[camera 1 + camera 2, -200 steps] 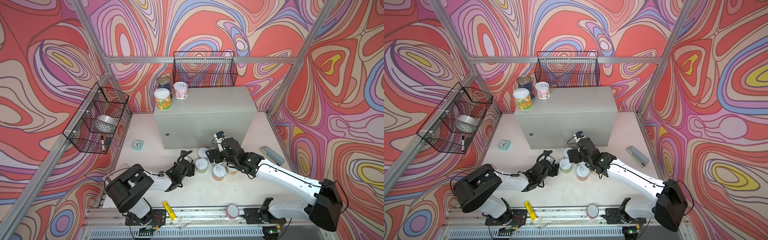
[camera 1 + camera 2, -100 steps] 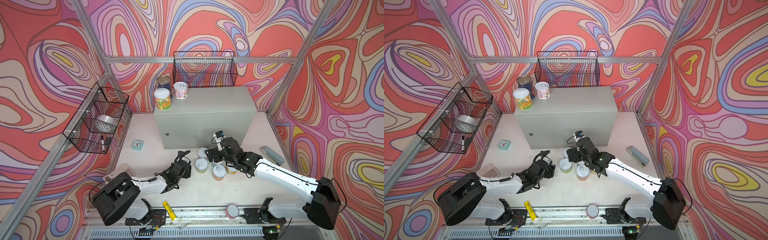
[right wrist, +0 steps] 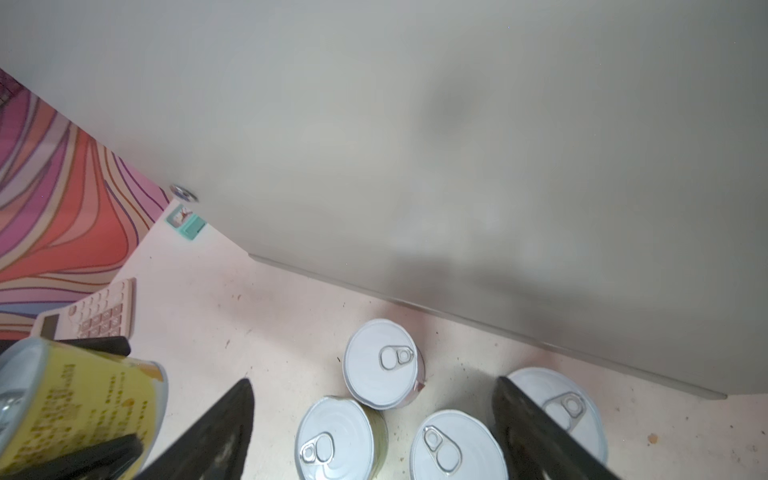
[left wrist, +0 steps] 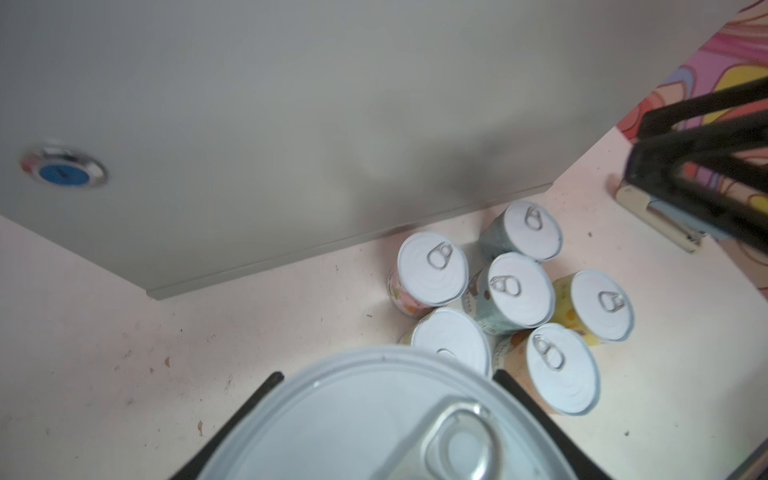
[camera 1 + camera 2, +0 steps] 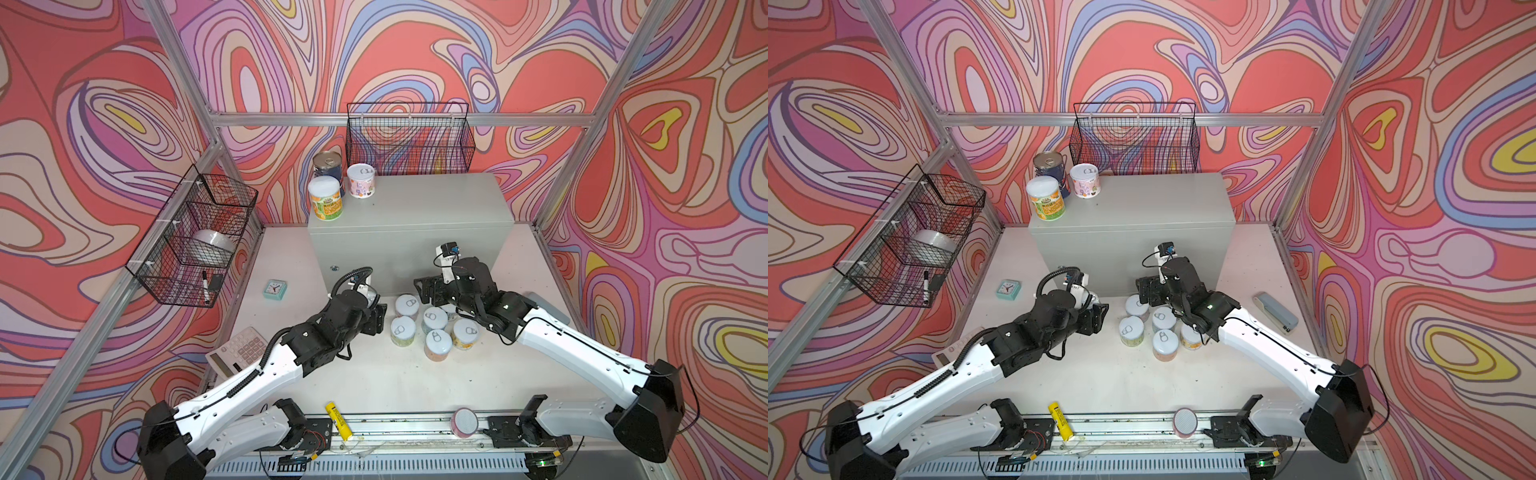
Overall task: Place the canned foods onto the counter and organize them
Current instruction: 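Lift the yellow can with the left gripper over the cabinet while the right rises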
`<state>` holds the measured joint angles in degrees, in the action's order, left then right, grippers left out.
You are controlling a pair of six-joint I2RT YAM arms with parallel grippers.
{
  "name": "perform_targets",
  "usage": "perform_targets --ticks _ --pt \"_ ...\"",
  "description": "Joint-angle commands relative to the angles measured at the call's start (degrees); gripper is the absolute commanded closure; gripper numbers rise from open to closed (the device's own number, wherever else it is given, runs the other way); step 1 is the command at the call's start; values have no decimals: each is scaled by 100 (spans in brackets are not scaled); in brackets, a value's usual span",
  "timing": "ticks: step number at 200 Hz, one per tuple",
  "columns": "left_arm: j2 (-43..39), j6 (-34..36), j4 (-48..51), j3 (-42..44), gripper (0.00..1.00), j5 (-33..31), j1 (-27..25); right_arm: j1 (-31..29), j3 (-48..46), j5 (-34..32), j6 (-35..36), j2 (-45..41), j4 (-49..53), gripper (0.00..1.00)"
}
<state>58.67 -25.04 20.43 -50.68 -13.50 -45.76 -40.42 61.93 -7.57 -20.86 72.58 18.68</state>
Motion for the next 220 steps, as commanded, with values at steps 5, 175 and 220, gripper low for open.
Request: perform_targets --ticks 5,175,220 --pt "157 192 1116 -935 100 36 -51 67 383 -85 93 -208 287 8" --pt "3150 1712 3007 -6764 100 64 626 469 2241 -430 353 68 968 9" --pt "3945 1757 3071 -7620 100 248 854 540 2572 -350 464 257 809 9"
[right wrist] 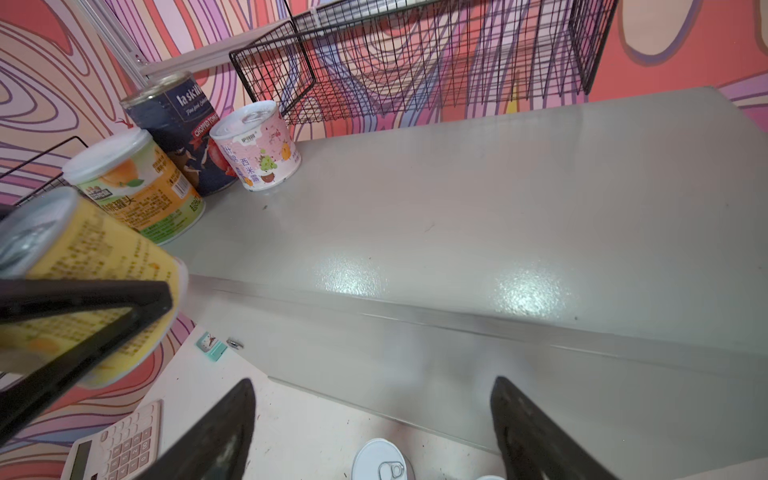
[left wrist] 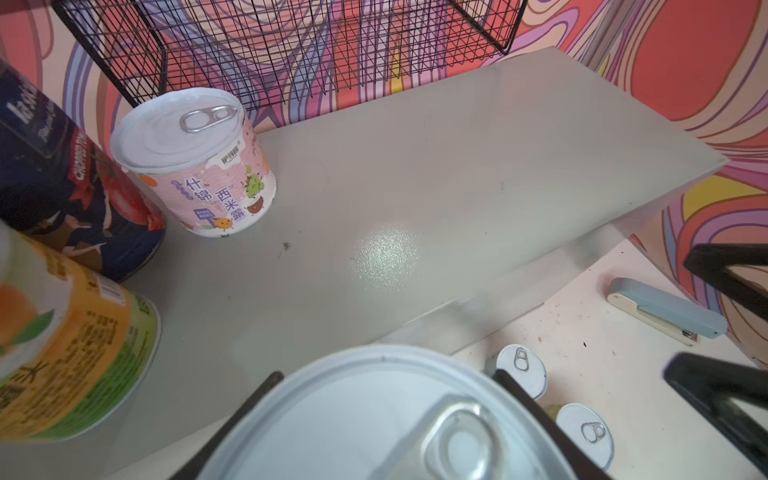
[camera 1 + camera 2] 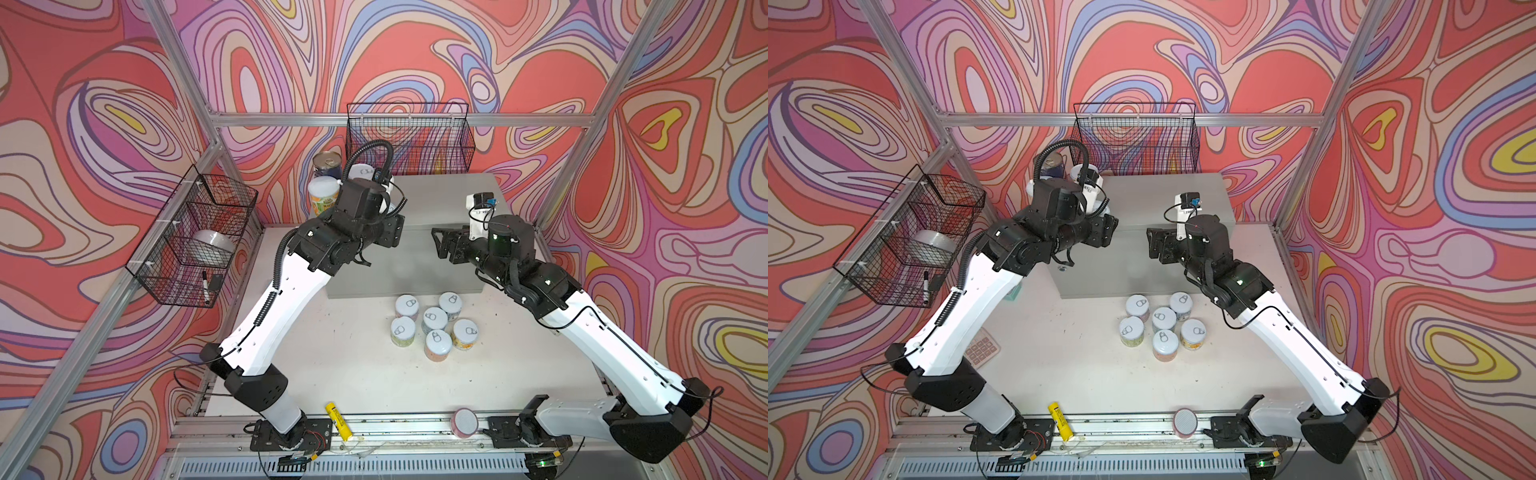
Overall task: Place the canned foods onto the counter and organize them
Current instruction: 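Lift the yellow can with the left gripper over the cabinet while the right rises, then lower the yellow can beside the pink can and open the left gripper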
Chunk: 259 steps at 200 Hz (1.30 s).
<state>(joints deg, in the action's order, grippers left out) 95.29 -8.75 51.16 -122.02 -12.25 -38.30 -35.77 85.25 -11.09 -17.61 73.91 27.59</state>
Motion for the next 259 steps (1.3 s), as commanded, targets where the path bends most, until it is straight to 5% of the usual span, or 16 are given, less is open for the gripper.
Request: perform_targets --ticks 1,120,194,259 --pt "300 128 -1 -510 100 125 115 77 243 2 136 132 -85 9" --pt "1655 -50 209 -2006 100 535 612 443 776 425 236 720 -202 8" --pt "1905 -144 111 -2054 99 533 774 531 699 485 196 775 -246 8" --pt "2062 -153 -79 -2105 41 636 846 553 694 617 144 932 -312 5"
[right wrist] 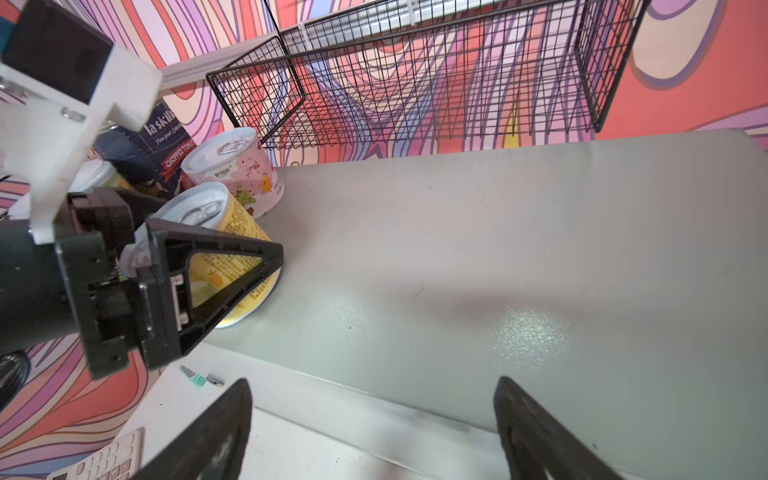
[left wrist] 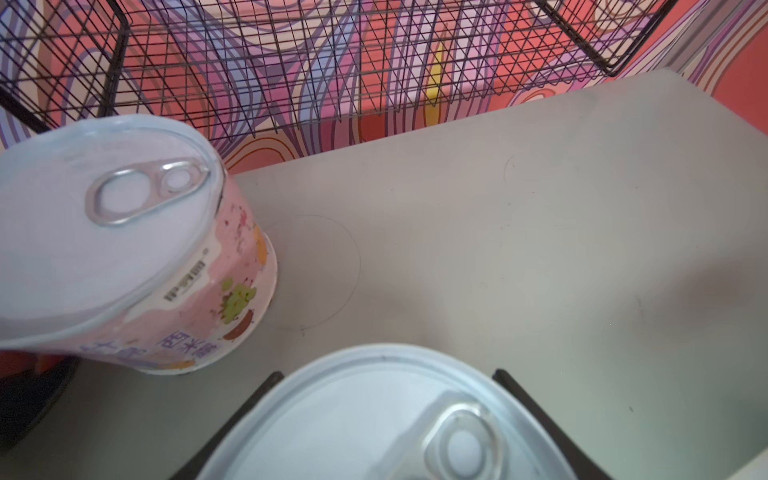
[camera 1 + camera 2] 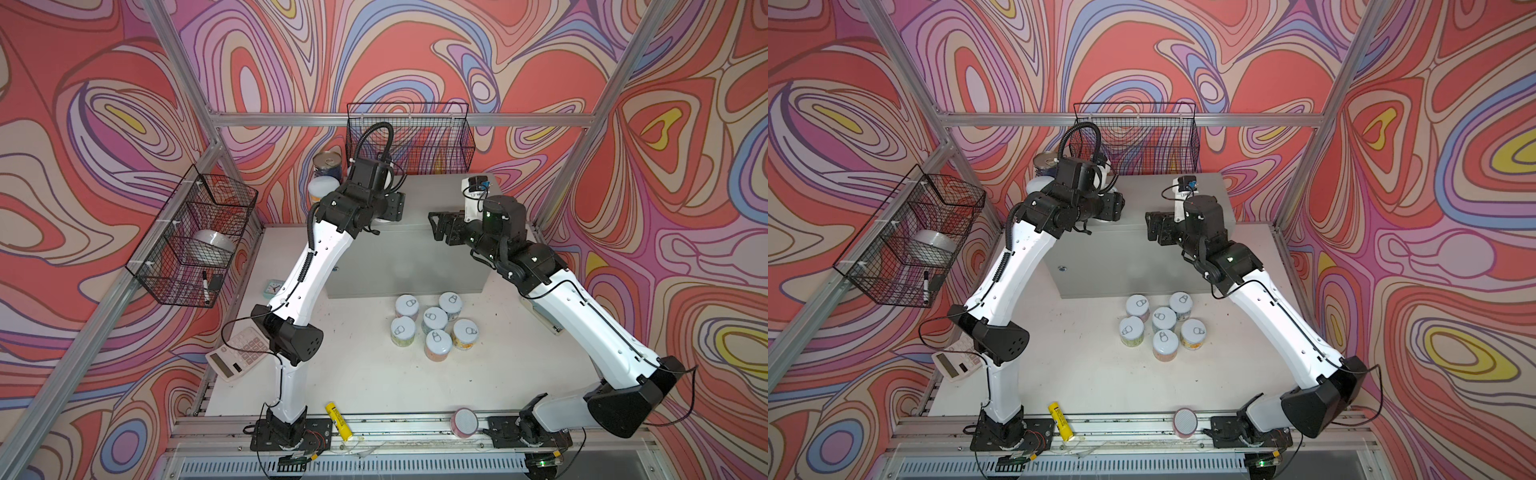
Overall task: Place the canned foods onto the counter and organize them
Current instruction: 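Lower the yellow can beside the pink can and open the left gripper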
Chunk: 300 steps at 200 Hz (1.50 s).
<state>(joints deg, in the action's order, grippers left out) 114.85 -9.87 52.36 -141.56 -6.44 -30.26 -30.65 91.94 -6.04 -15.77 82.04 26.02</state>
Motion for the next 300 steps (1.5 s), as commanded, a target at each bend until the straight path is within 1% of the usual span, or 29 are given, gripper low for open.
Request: perform_targets --ticks 1,10,25,64,80,93,100,106,135,171,214,226,250,262,283,300 --pt "107 -41 -200 -152 40 55 44 42 26 117 -40 123 -156 5" --pt "116 -28 -208 -181 37 79 47 42 25 142 -49 143 -171 5" --pt "126 -7 -200 -247 29 140 44 40 11 168 -58 161 -193 4" --pt "100 29 -252 -293 20 191 51 53 1 200 -58 192 -242 4" --pt "94 30 -270 -294 10 195 47 63 16 200 -45 215 -255 3" --pt "97 17 -283 -294 8 219 47 81 27 200 -40 233 -280 3" --pt "91 24 -283 -300 3 243 47 86 40 209 -40 249 -290 3" --pt "90 10 -296 -301 0 254 47 95 58 217 -39 264 -290 3" --pt "-23 62 -480 -305 0 284 47 110 103 252 -49 342 -364 3" --pt "-185 192 -515 -626 0 263 42 116 174 273 -23 433 -388 5" --pt "-728 262 -619 -556 0 144 41 113 345 244 4 623 -388 6" --pt "-1036 227 -712 -235 0 103 47 112 394 291 4 695 -397 6" --pt "-2089 97 -1371 1321 0 207 35 109 479 369 -21 802 -431 7" --pt "-2607 3 -1552 2005 0 308 27 112 516 394 -31 861 -466 7" --pt "-3359 -51 -1574 2908 1 302 -76 112 685 460 -23 1020 -407 7" --pt "-3880 -33 -1504 3533 2 122 -276 109 813 490 -24 1133 -358 8"
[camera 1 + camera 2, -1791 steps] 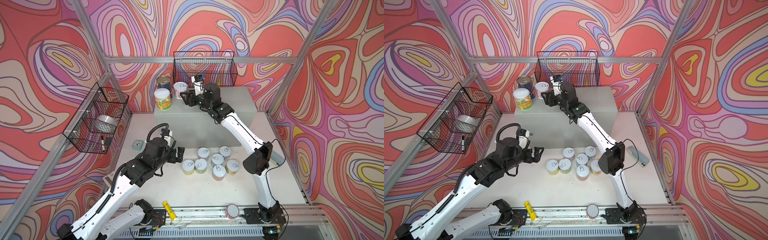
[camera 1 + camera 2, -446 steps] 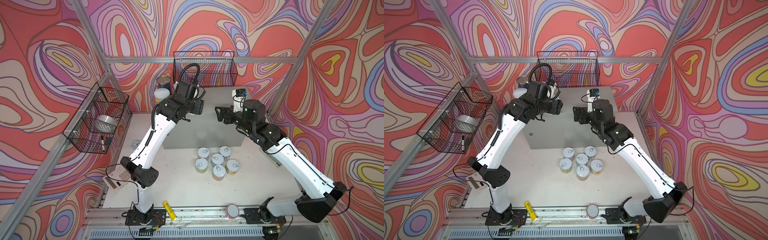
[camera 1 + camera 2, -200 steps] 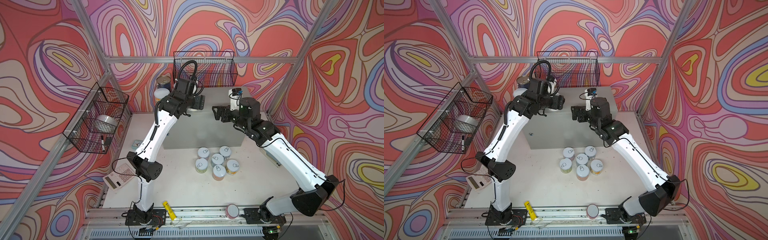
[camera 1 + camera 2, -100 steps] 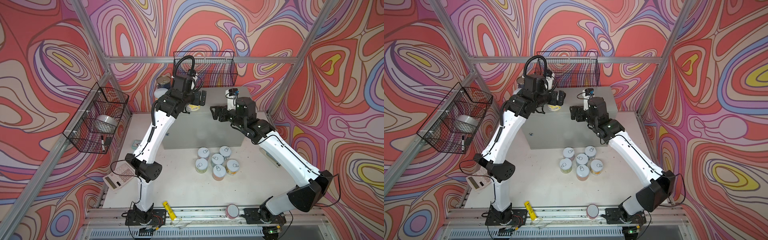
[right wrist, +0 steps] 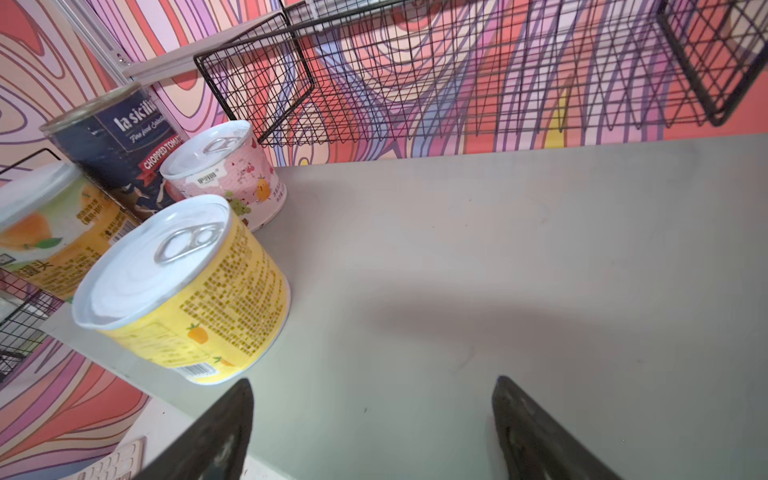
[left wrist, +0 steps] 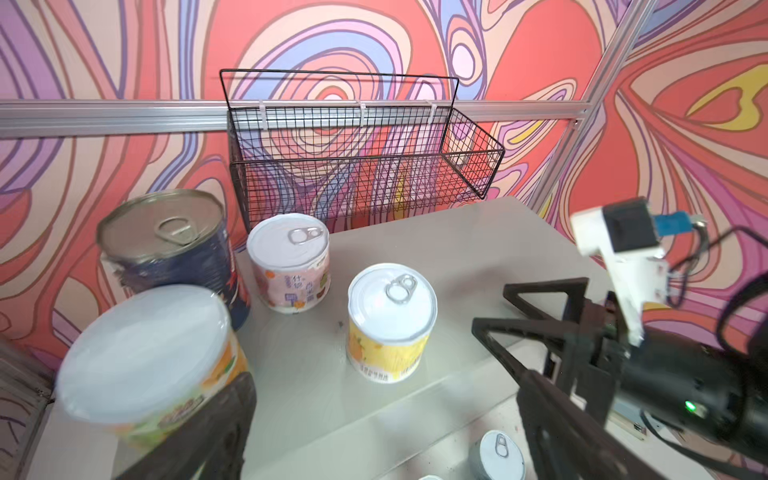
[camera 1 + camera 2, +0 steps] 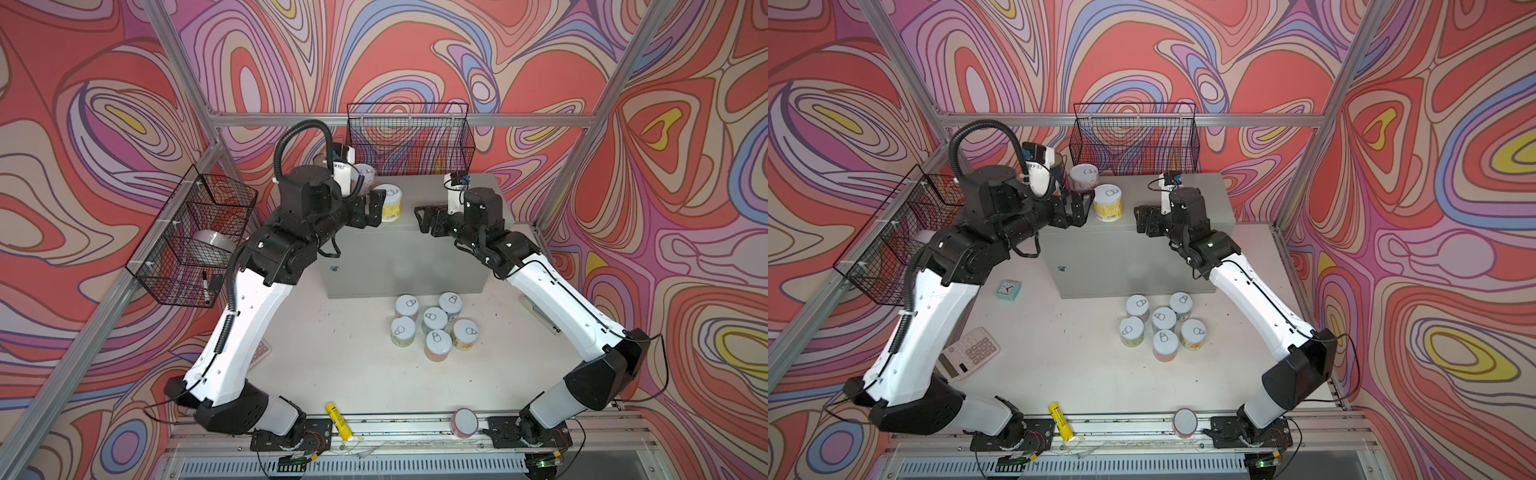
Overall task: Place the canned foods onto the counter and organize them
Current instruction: 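Lower the yellow can beside the pink can and open the left gripper, then push the yellow can toward the pink can with the right gripper while the left lowers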
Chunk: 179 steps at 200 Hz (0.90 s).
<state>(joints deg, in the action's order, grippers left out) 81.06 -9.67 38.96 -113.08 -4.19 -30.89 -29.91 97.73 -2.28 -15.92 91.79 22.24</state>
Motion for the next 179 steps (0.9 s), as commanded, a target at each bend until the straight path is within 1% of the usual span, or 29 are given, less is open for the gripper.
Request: perform_targets --ticks 1,15,34,59,68,88,122,150,179 --pt "-528 -52 -162 710 2 -119 -223 36 249 119 -8 166 23 8" --pt "-902 -110 -129 1242 2 -269 -381 36 331 129 -24 252 67 8" --pt "-1326 -255 -188 1962 3 -320 -592 30 409 178 -25 317 124 9" --pt "-1931 -605 -868 3277 5 76 -676 1 454 220 -25 379 166 10" --pt "-2039 -732 -973 3598 5 168 -684 -10 490 220 -15 413 183 10" --pt "-2179 -867 -1003 4011 5 186 -802 -56 564 211 15 478 237 10" --pt "-2449 -985 -1192 4599 5 -266 -1148 -115 616 163 36 564 270 10" --pt "-2672 -1177 -1404 5156 5 -523 -1276 -162 642 71 70 629 318 10" --pt "-2885 -1331 -1611 5652 6 -557 -1296 -216 711 22 133 733 386 10"
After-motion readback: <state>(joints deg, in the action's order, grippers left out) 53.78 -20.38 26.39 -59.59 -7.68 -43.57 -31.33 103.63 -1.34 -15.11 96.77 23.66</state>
